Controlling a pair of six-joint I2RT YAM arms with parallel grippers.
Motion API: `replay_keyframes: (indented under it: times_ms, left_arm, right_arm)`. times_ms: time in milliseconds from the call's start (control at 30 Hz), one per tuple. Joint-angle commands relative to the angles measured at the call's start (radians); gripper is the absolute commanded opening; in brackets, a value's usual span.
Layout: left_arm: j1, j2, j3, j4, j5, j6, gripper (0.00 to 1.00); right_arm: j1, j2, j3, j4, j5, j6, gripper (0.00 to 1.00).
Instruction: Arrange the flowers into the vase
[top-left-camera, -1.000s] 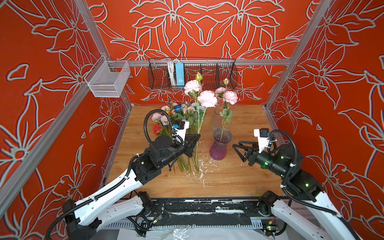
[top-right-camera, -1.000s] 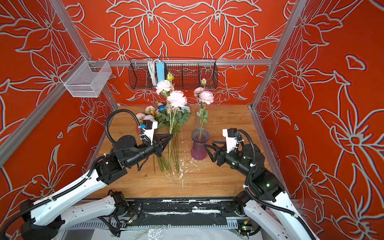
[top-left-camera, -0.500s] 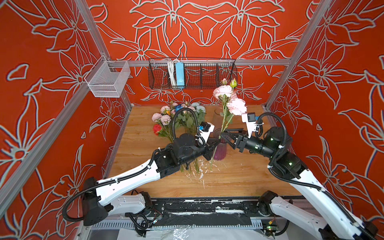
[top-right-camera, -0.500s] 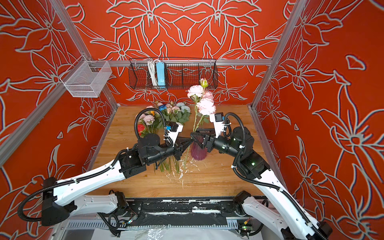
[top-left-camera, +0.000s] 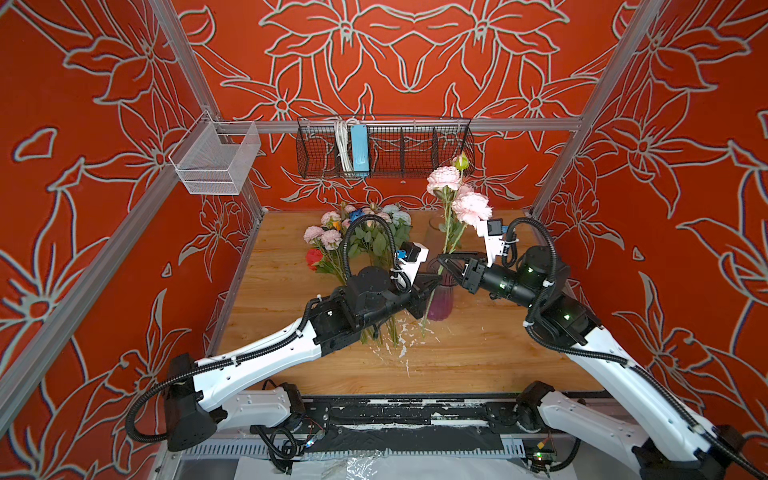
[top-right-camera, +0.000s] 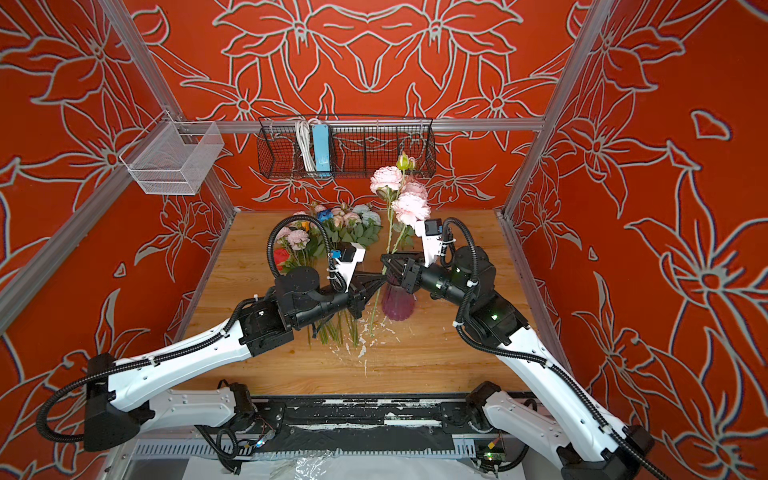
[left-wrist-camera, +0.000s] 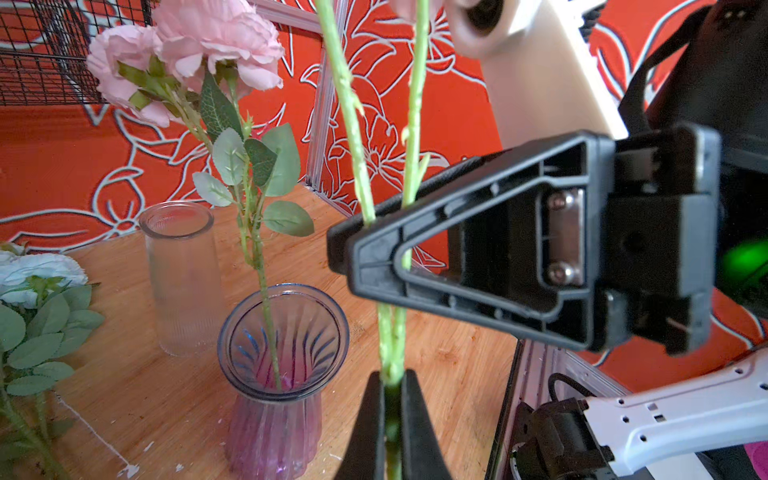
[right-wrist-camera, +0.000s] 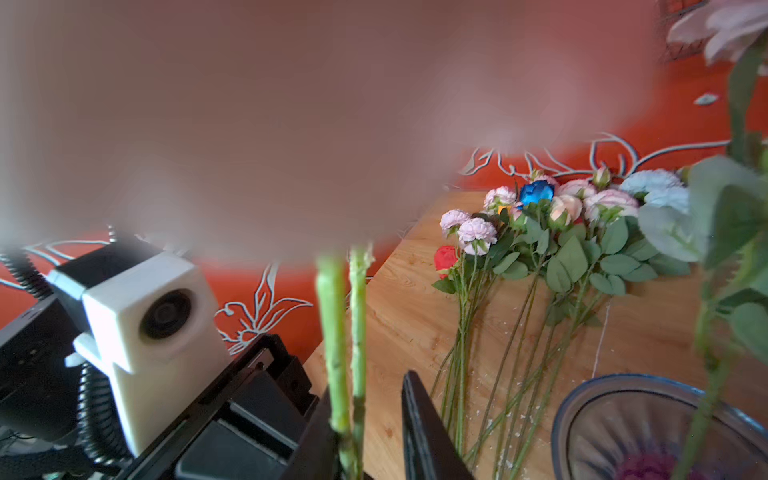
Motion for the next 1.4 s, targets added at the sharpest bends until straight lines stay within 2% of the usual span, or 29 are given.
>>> replay_keyframes:
  times_ms: [0,100,133,200,233,267,300,333,533,767,867,1100,1367]
  left_arm:
    - [-0.004,0.001,0.031,0.053,0.013,0.016,0.0]
    - [-0.004,0.001,0.031,0.046,0.005,0.021,0.0]
    - [-0.005,-0.001,0.028,0.046,0.001,0.025,0.03]
    - [-0.004,-0.005,0.022,0.04,-0.009,0.026,0.24]
    - [-0.004,-0.009,0.017,0.039,-0.016,0.026,0.27]
    - [-0.004,-0.017,0.008,0.036,-0.025,0.027,0.33]
    - [-0.004,-0.028,-0.001,0.031,-0.043,0.024,0.49]
    - [-0.004,-0.042,-0.014,0.023,-0.062,0.018,0.56]
    - [-0.004,-0.188,-0.173,0.035,-0.193,-0.019,0.59]
    - [-0.004,-0.427,-0.319,-0.066,-0.371,-0.093,0.61]
    - [-0.004,-0.507,-0.374,-0.095,-0.414,-0.112,0.62]
    - [-0.004,-0.584,-0.431,-0.091,-0.46,-0.117,0.65]
    - [-0.004,-0.558,-0.42,-0.08,-0.46,-0.081,0.67]
  right_arm:
    - [0.008,0.014,0.046,0.009,0.041,0.009,0.21]
    - [0.011,0.014,0.054,0.015,0.035,0.008,0.12]
    - [0.01,0.011,0.057,0.015,0.042,0.008,0.11]
    - [0.012,0.002,0.066,0.008,0.068,0.0,0.1]
    - [0.012,-0.003,0.068,0.009,0.079,-0.006,0.09]
    - [0.012,-0.006,0.074,0.0,0.097,-0.012,0.09]
    - [0.012,-0.011,0.081,-0.009,0.108,-0.023,0.09]
    - [0.012,-0.014,0.089,-0.018,0.116,-0.036,0.09]
    - [0.012,-0.019,0.158,-0.093,0.206,-0.141,0.09]
    - [0.012,0.04,0.305,-0.186,0.475,-0.365,0.08]
    - [0.012,0.077,0.308,-0.136,0.545,-0.427,0.08]
    - [0.012,0.186,0.28,-0.082,0.571,-0.455,0.08]
    - [0.012,0.154,0.091,-0.057,0.543,-0.402,0.11]
